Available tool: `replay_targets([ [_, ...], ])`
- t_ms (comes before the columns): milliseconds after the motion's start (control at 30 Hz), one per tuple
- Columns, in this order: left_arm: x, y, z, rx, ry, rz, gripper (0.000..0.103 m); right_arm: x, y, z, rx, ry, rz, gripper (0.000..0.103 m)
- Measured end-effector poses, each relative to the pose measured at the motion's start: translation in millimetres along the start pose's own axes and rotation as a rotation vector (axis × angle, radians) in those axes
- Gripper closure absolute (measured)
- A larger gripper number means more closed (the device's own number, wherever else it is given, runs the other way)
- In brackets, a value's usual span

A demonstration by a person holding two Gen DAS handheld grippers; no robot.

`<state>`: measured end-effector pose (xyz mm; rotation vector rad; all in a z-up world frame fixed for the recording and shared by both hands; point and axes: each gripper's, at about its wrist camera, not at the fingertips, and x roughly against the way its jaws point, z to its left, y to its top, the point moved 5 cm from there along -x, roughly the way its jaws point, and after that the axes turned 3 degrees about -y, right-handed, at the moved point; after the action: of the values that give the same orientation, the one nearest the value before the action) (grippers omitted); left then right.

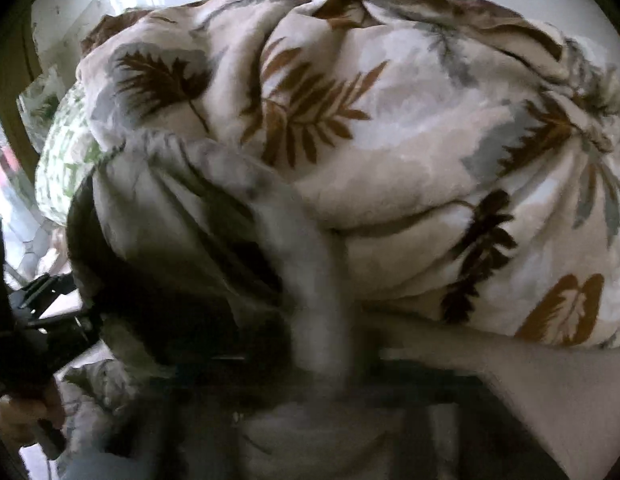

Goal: Fold large clothes

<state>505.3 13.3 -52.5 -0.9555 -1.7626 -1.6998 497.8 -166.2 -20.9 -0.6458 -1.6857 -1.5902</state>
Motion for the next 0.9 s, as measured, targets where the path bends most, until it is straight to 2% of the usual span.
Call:
replay_targets([
  [167,43,-13,-7,-0.051,-0.055,-0.074,0.092,31,-19,-5,-0.013,0.046,-0.047,0.089],
  [267,89,-37,-7,-0.043,-0.157,-0.122,0.092,59,-35,-4,-0.004,0.091,-0.06,0.089],
  [400,141,-83,-10,-0.084,-0.214,-0.144,0.092,110,-75,9,0.039,0.162,-0.081,0.089],
  [533,181,-120,-15,-0.119,-0.225,-0.167,0.092,155,-114,14,0.057,0.193,-0.089,0.089],
  [700,226,-173,-40,-0.228,-0.202,-0.207,0.092,202,-167,20,0.059,0.233,-0.091,0.089],
  [900,241,-231,-48,-0.272,-0.202,-0.216,0.092,216,-234,31,0.082,0.234,-0.045,0.089],
])
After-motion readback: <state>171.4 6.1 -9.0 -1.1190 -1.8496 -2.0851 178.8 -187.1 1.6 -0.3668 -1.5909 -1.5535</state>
